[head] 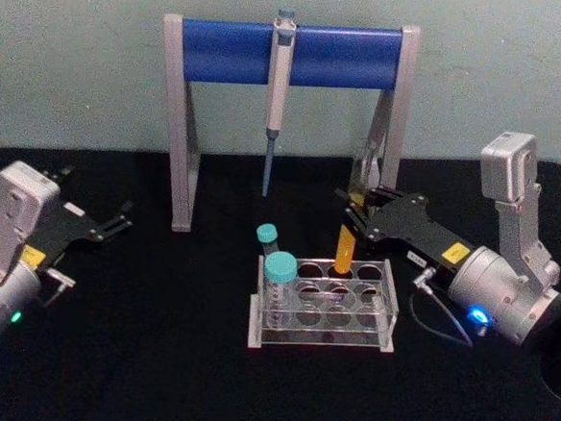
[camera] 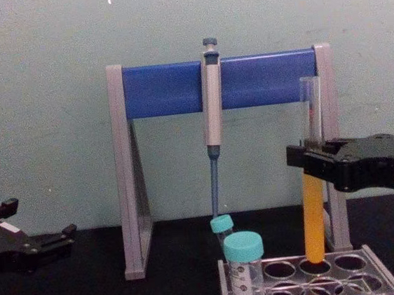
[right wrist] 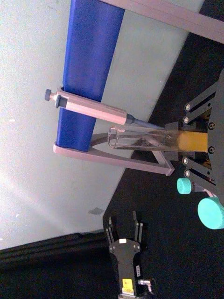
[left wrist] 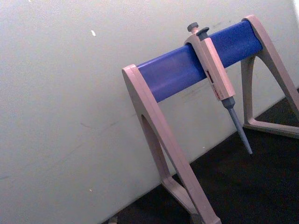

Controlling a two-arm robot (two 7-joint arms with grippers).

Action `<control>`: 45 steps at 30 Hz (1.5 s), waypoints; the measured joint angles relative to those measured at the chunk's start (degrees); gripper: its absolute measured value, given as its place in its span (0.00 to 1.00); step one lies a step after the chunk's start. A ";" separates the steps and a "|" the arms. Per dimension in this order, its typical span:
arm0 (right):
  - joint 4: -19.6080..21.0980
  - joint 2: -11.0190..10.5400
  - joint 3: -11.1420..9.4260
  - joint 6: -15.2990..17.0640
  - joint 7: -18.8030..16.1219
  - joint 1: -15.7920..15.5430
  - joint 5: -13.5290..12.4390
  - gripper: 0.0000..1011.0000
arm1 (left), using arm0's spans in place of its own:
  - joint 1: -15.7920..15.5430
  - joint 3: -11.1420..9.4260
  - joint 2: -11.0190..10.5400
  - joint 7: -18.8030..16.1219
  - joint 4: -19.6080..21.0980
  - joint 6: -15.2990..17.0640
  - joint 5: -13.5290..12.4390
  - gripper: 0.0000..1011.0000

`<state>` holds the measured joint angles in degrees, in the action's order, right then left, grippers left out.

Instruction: Pick up the test tube from the test tube rack, shake it, then place it back into the test tube rack.

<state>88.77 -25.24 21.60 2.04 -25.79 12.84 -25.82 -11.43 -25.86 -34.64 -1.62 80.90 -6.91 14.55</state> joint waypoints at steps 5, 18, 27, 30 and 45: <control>-0.43 0.17 0.29 -0.01 0.03 0.27 0.07 0.23 | 0.00 0.00 0.00 0.00 0.00 0.00 0.00 0.99; -1.17 0.19 0.59 0.24 0.18 0.22 0.37 0.23 | 0.00 0.00 0.00 0.00 0.00 0.00 0.00 0.99; -2.44 0.54 0.88 0.49 0.17 0.25 0.37 0.23 | 0.00 0.00 0.00 0.00 0.00 0.00 0.00 0.99; -2.87 0.68 1.02 0.75 0.20 0.27 0.42 0.23 | 0.00 0.00 0.00 0.00 0.00 0.00 0.00 0.99; -3.93 1.01 1.32 1.65 0.51 0.28 0.78 0.23 | 0.00 0.00 0.00 0.00 0.00 0.00 0.00 0.99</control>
<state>84.85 -24.23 22.92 3.68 -25.28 13.11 -25.03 -11.43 -25.86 -34.65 -1.62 80.90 -6.91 14.55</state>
